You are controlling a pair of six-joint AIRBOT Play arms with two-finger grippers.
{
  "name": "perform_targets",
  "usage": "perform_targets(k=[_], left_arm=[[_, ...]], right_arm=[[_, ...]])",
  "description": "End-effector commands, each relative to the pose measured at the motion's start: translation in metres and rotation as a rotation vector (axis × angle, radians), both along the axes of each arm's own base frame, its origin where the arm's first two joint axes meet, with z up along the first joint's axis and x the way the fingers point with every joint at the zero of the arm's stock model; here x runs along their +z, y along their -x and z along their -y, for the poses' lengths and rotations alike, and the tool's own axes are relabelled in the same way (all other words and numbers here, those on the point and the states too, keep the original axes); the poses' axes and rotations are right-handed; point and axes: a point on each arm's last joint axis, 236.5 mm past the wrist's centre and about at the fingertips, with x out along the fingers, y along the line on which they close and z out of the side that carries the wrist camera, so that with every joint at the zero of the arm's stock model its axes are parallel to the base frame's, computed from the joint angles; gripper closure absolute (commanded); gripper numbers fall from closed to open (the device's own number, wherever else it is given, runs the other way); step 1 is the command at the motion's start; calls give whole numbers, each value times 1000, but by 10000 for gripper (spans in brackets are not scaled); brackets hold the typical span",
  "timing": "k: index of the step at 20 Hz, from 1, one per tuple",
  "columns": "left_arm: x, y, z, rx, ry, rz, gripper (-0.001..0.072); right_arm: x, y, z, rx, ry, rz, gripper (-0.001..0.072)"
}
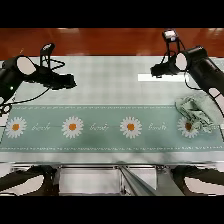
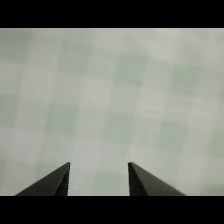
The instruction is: Fold the shirts.
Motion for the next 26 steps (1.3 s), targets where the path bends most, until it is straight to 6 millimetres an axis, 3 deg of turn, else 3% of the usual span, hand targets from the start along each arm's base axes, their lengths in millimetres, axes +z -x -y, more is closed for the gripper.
perform_targets(k=[1, 4, 6, 9, 15, 18, 21, 22, 23, 24, 26], left_arm=[[-8, 32, -28, 24, -9, -159, 198], [3, 52, -37, 37, -7, -169, 198], [13, 65, -33, 41, 3, -108, 198], [9, 90, -27, 42, 8, -76, 199], [-14, 110, -25, 58, 11, -128, 199], [-16, 109, -23, 63, 20, -122, 199], [-14, 105, -21, 71, 32, -105, 199], [-14, 103, -20, 73, 37, -100, 199], [-14, 103, -20, 72, 36, -100, 199], [-14, 102, -23, 41, 12, -84, 199], [-8, 93, -73, 9, -206, -39, 200]], right_arm=[[29, -5, 103, -207, 214, 59, 299], [-10, 47, 204, -507, 126, -100, 300], [-48, 89, 243, -635, 56, -205, 300], [-78, 132, 266, -677, 34, -273, 300], [-97, 174, 305, -701, 37, -374, 300], [-130, 201, 303, -722, -72, -507, 300], [-154, 189, 269, -657, -257, -539, 317], [-157, 181, 257, -640, -320, -526, 397], [-157, 173, 246, -612, -372, -511, 583], [-156, 165, 236, -581, -416, -496, 680], [-136, 149, 225, -540, -473, -444, 679]])
